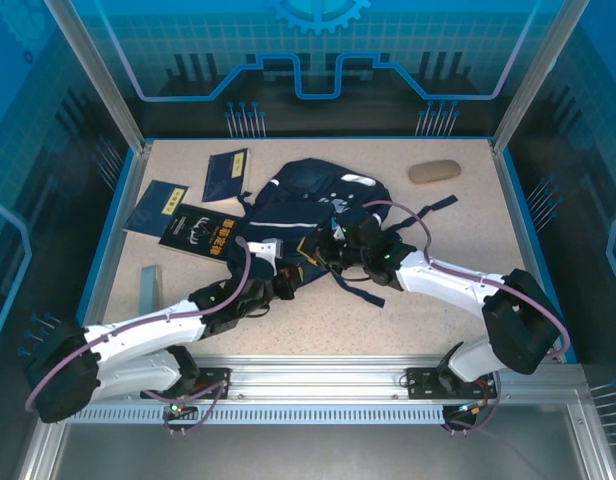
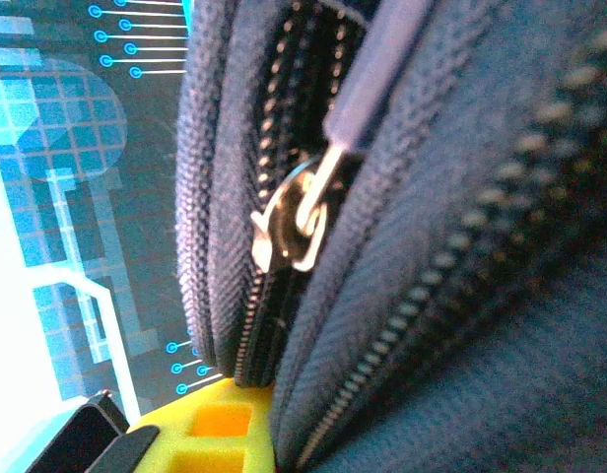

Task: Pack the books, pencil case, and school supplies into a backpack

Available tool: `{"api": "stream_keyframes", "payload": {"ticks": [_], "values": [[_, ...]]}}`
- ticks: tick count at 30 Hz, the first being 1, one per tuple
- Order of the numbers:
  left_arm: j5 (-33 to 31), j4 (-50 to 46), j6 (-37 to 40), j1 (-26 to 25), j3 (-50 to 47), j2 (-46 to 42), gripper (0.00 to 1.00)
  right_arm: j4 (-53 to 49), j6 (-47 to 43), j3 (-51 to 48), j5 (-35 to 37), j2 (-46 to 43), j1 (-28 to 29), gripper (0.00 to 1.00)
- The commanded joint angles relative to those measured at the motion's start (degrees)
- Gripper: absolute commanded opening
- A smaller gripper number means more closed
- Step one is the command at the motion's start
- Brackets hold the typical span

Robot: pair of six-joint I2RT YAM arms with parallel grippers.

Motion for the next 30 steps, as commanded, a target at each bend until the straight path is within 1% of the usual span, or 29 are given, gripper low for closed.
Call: {"api": "stream_keyframes", "payload": {"ticks": [1, 3, 7, 14, 17, 20, 22, 27, 29, 30], "values": [[-8.27, -9.99, 2.34, 0.72, 0.7, -3.18, 0.0, -4.03, -5.3, 0.49, 2.78, -4.63, -1.1, 0.14], [-8.72, -12.95, 3.12, 0.74, 0.88, -4.22, 0.0, -6.97, -7.27, 0.47, 4.69, -6.13, -1.71, 0.14], [-9.8, -17.78, 4.71, 0.83, 1.67, -4.31, 0.0, -12.06, -9.82, -2.54, 7.46, -9.03, -3.17, 0.14], [-9.73, -19.37, 7.18, 1.16, 3.82, -2.32, 0.0, -17.56, -12.29, -8.08, 9.54, -15.43, -8.24, 0.12], [-7.21, -15.88, 8.75, 1.18, 4.05, -0.41, 0.0, -18.97, -13.34, -9.76, 9.92, -17.91, -10.29, 0.12], [-4.06, -12.51, 9.97, 1.17, 4.51, 1.57, 0.0, -19.12, -14.31, -9.9, 8.2, -18.73, -11.14, 0.14], [-3.03, -11.76, 9.87, 1.17, 4.99, 2.55, 0.0, -18.86, -14.42, -9.99, 7.35, -19.24, -11.23, 0.15], [5.23, -7.1, 10.57, 1.18, 4.58, 2.78, 0.0, -17.83, -14.18, -10.03, 5.27, -20.2, -11.71, 0.16], [4.99, -8.03, 10.03, 1.18, 4.74, 2.84, 0.02, -17.46, -14.07, -9.75, 4.59, -20.14, -11.85, 0.16], [4.31, -8.61, 10.03, 1.17, 4.84, 2.9, 0.01, -17.29, -14.05, -9.64, 4.38, -20.14, -11.93, 0.16]]}}
